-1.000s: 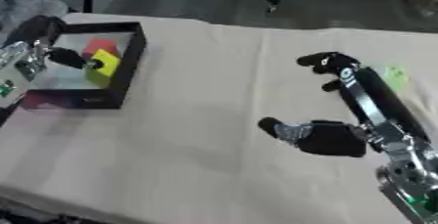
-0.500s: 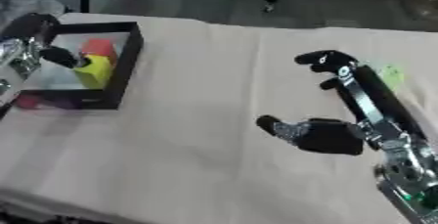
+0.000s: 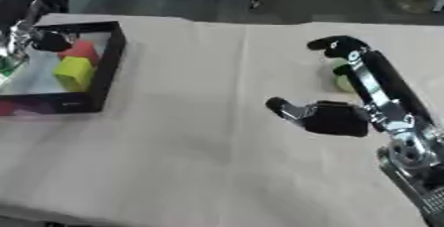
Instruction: Pick up the objects with one hand, pass them to the other hand, and then place them into the box on the other side of the table.
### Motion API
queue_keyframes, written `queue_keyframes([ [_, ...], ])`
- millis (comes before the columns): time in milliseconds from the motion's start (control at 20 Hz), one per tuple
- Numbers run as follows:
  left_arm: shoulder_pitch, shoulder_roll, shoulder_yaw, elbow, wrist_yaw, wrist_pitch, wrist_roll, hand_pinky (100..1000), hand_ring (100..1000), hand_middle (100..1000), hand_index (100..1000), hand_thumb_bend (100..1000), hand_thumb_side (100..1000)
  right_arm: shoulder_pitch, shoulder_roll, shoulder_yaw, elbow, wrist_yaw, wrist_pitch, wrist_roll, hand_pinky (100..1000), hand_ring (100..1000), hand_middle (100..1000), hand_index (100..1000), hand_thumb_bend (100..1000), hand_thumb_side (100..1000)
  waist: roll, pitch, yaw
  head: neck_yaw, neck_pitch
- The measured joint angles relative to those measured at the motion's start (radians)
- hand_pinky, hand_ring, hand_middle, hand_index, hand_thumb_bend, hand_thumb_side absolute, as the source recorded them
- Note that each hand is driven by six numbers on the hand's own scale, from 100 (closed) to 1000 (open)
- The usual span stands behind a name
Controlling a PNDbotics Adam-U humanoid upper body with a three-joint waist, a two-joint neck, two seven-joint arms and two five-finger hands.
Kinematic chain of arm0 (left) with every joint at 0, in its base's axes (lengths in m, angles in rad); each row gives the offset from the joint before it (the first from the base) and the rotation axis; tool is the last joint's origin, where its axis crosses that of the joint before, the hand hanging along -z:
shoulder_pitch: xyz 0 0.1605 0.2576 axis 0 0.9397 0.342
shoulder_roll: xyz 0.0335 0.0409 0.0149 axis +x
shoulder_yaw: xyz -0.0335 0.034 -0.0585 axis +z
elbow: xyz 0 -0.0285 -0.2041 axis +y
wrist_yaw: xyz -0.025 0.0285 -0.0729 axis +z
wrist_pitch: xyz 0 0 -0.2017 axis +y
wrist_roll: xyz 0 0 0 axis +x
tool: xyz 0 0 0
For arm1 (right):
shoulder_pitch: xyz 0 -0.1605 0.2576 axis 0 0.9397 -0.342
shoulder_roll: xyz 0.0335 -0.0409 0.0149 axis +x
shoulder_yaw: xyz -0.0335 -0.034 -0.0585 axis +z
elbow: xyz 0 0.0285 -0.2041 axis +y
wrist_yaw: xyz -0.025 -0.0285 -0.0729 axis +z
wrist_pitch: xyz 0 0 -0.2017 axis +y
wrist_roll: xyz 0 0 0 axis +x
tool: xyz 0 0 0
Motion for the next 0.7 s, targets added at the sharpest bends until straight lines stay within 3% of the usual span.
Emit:
queue_keyframes([
  [100,0.01,0.001,0.003,-0.036,0.03,-0.006,0.02,798,683,615,721,100,116,0.01,-0.012,-0.025,0.0,-0.003,0.018,-0.007,771,878,862,820,647,341,0.0,0.0,0.0,-0.013,0.0],
  [200,0.02,0.001,0.015,-0.067,0.061,-0.003,0.035,793,666,608,714,100,200,0.022,-0.028,-0.048,0.0,-0.011,0.035,-0.016,778,881,873,816,644,347,0.0,0.0,0.0,-0.028,0.0],
  [350,0.035,0.004,0.034,-0.107,0.11,0.014,0.053,793,666,608,714,100,200,0.035,-0.051,-0.07,0.0,-0.019,0.05,-0.017,778,881,873,816,644,347,0.0,0.0,0.001,-0.041,0.0],
  [400,0.037,0.006,0.037,-0.117,0.128,0.019,0.059,787,653,614,720,100,308,0.035,-0.055,-0.074,0.0,-0.019,0.053,-0.015,793,898,882,819,638,348,0.0,0.0,0.002,-0.044,0.0],
  [450,0.04,0.008,0.04,-0.127,0.144,0.022,0.066,786,651,614,721,100,357,0.035,-0.06,-0.076,0.0,-0.019,0.055,-0.012,800,907,887,829,639,351,0.0,0.0,0.002,-0.049,0.0],
  [700,0.101,0.005,0.079,-0.214,0.221,-0.013,0.107,789,646,610,721,100,454,0.065,-0.119,-0.096,0.0,-0.02,0.079,0.036,817,927,912,852,653,368,0.0,0.0,0.026,-0.087,-0.002],
])
